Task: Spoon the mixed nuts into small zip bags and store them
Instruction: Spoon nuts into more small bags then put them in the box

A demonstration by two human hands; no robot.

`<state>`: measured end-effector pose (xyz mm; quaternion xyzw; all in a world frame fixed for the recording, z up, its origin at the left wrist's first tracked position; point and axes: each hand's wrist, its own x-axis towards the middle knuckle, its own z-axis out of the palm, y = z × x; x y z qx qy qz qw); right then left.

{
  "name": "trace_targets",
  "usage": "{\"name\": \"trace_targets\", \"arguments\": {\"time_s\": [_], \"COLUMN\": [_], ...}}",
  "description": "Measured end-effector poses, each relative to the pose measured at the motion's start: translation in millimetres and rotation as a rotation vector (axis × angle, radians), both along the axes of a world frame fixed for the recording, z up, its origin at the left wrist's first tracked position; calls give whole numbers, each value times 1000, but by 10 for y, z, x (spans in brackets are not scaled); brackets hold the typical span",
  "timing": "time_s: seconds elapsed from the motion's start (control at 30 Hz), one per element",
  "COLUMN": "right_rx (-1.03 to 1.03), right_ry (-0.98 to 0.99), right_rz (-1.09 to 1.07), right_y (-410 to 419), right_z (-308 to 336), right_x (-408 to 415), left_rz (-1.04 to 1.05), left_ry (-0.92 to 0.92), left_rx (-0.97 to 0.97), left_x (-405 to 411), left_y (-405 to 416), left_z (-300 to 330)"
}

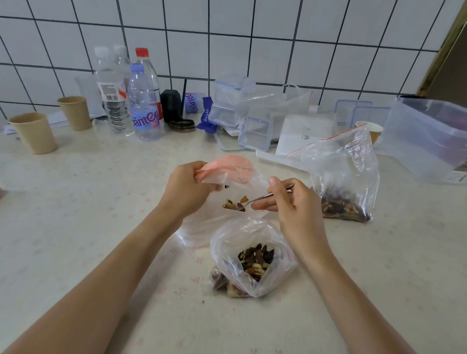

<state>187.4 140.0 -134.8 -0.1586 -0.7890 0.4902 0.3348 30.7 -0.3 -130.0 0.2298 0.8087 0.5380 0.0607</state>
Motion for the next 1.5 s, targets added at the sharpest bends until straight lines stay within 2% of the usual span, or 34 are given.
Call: {"name": "trace_targets", "arguments": {"time_s": [0.17, 0.3, 0.57, 0.83, 1.1, 1.23, 1.4, 1.5], "right_rx": [-8, 11, -14, -24, -55, -88, -102, -146], "right_ry": [-24, -34, -31, -29, -25, -18, -25, -15], "right_rz": [-20, -39, -31, -13, 19, -11, -26, -22], "right_y": [22, 39, 35, 24, 16, 29, 33, 23], "right_z": [-34, -44, -64, -56, -57, -73, -72, -57], "right_x": [-30, -23, -28, -21, -21, -20, -13, -5], "left_rz": [-65, -43, -26, 69, 88, 25, -44, -29], "left_ry": [-70, -39, -103, -76, 51, 57, -9, -92], "left_rx": [12, 13, 46, 84, 91, 59, -177, -104], "left_x": [34, 49, 64, 8, -2, 0, -28, 7], "left_y": [-5, 9, 1, 25, 65, 43, -26, -37], "left_z": [32, -2, -7, -49, -121, -81, -47, -36]}}
